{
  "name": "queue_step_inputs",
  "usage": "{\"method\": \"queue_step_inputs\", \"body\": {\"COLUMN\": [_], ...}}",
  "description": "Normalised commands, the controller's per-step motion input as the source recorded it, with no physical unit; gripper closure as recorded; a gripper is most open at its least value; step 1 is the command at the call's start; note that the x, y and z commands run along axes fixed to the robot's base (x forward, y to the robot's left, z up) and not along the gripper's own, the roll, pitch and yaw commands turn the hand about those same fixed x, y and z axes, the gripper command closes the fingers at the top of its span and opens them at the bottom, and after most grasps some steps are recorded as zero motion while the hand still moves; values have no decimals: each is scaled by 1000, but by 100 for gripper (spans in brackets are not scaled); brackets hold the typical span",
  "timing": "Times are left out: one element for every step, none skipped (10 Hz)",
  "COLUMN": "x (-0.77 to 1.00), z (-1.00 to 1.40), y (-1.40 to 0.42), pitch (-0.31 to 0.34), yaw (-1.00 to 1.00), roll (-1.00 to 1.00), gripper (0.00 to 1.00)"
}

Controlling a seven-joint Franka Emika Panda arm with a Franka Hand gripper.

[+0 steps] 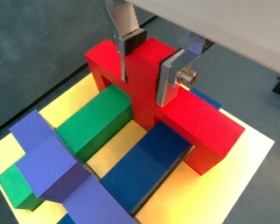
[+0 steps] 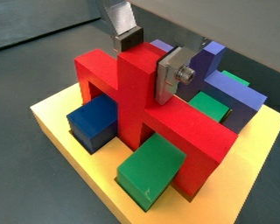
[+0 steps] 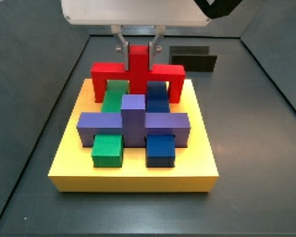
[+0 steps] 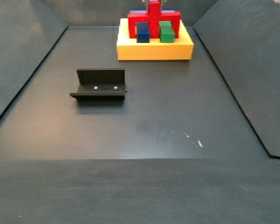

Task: Pick up the red object. Move up. Move to above the board. Insert the red object.
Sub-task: Insert the red object.

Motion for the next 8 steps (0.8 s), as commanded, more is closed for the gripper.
{"method": "queue_step_inputs", "body": {"x": [140, 157, 209, 86, 0, 0, -97, -169], "z": [-229, -114, -46, -86, -289, -694, -1000, -1000], "y": [0, 0, 0, 0, 0, -69, -20, 0], "pitch": [94, 66, 64, 29, 0, -74, -49, -37], "yaw": [-151, -66, -54, -69, -83, -149, -177, -157], "roll": [56, 0, 0, 0, 0, 0, 106, 87], "gripper": [100, 100, 100, 100, 100, 100, 100, 100]}}
